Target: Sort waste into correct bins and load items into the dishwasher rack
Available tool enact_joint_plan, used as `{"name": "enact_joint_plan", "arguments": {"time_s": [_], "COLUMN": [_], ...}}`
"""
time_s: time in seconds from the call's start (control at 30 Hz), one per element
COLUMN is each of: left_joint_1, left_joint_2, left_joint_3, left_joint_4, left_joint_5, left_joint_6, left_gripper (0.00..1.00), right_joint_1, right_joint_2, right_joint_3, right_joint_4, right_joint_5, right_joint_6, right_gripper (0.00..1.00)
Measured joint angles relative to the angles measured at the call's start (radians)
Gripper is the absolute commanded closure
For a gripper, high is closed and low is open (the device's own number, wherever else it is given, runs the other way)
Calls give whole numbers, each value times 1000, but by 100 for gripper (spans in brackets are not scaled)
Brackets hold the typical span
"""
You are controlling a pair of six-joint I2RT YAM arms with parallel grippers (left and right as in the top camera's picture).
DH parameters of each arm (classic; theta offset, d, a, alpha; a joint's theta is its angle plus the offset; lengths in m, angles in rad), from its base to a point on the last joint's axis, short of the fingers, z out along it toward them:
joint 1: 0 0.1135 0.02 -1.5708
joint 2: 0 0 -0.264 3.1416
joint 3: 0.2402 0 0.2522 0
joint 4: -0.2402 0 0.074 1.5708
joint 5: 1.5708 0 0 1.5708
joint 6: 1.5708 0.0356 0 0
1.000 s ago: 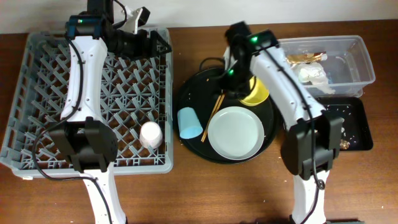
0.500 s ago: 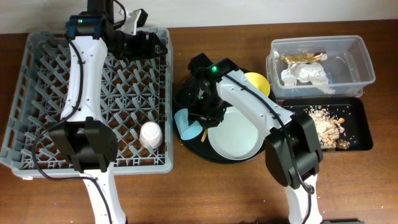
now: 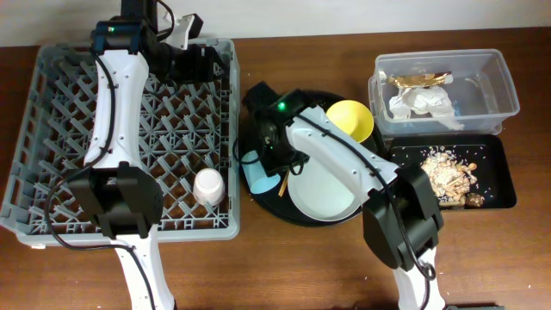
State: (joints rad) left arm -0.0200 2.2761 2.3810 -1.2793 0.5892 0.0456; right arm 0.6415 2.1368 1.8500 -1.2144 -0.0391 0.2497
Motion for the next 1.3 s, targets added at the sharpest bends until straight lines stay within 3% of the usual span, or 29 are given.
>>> {"name": "enact_joint_plan", "arguments": {"time_s": [0.23, 0.33, 0.43, 0.53, 0.77, 1.1, 1.3], "left_joint_1": [0, 0, 0, 0, 0, 0, 0], "left_joint_2": [0, 0, 0, 0, 0, 0, 0], "left_joint_3": [0, 0, 0, 0, 0, 0, 0], "left_joint_4": [-16, -16, -15, -16, -16, -19, -20], "left_joint_5": [-3, -4, -7, -7, -7, -7, -6], "left_joint_6": [0, 0, 0, 0, 0, 0, 0], "left_gripper": [16, 16, 16, 16, 16, 16, 16], "right_joint_1": [15, 46, 83, 84, 14, -87, -211], "right_joint_2": [-116, -243, -232, -217, -217, -217, -216], "right_joint_3": [-26, -158, -395, -484, -502, -510, -415], "right_joint_4": [-27, 143, 288, 404, 539, 677, 480], "right_joint_5": [17, 17, 8, 0, 31, 31, -142], "right_joint_6": [-161, -227, -257, -287, -304, -278, -132], "right_gripper": [46, 46, 46, 46, 51, 45, 45]}}
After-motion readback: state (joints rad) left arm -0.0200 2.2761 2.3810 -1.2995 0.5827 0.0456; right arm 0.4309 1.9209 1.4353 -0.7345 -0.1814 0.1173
